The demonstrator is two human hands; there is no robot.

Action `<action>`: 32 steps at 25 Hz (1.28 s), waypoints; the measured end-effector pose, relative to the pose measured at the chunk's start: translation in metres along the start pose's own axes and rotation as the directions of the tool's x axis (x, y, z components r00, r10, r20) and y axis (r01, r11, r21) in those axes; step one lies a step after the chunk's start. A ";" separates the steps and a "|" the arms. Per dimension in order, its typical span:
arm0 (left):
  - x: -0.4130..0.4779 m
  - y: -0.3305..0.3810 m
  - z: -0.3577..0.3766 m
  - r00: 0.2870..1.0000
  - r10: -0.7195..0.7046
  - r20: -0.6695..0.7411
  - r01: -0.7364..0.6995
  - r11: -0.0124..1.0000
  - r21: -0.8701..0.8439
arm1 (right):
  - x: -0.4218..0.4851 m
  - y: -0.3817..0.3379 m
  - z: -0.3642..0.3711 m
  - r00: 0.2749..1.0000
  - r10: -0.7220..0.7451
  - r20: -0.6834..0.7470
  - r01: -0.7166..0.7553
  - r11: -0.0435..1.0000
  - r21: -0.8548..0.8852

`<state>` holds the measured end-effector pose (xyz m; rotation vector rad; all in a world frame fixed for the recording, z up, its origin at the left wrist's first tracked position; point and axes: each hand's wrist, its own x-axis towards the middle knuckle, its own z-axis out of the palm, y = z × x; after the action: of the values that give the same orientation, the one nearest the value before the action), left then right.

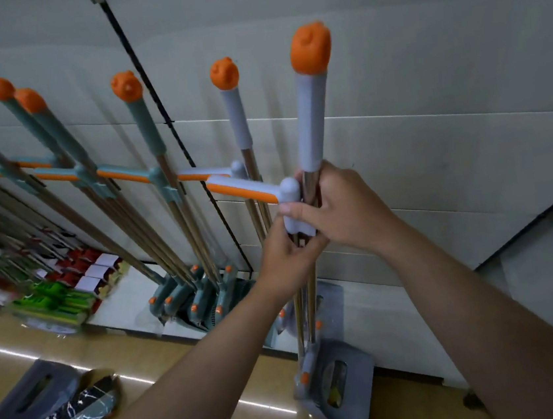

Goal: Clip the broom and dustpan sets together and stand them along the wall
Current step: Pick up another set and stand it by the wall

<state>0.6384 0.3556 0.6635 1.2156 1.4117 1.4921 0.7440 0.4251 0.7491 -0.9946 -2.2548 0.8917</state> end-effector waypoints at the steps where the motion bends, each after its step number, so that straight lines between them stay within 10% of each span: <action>1: 0.008 0.004 0.003 1.000 -0.004 0.014 0.004 1.000 -0.004 | 0.004 0.002 -0.009 1.000 -0.012 -0.021 0.012 1.000 -0.001; 9: 0.055 -0.013 -0.017 0.992 -0.062 0.109 0.029 0.959 0.282 | 0.044 0.022 -0.013 0.998 -0.052 0.020 0.052 0.999 -0.001; 32: 0.109 -0.057 -0.028 1.000 -0.005 0.009 0.002 0.960 0.279 | 0.106 0.052 0.014 0.993 -0.094 0.069 0.090 0.994 0.061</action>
<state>0.5754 0.4579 0.6240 1.3859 1.6585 1.3124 0.6944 0.5290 0.7220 -0.8384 -2.3002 0.9608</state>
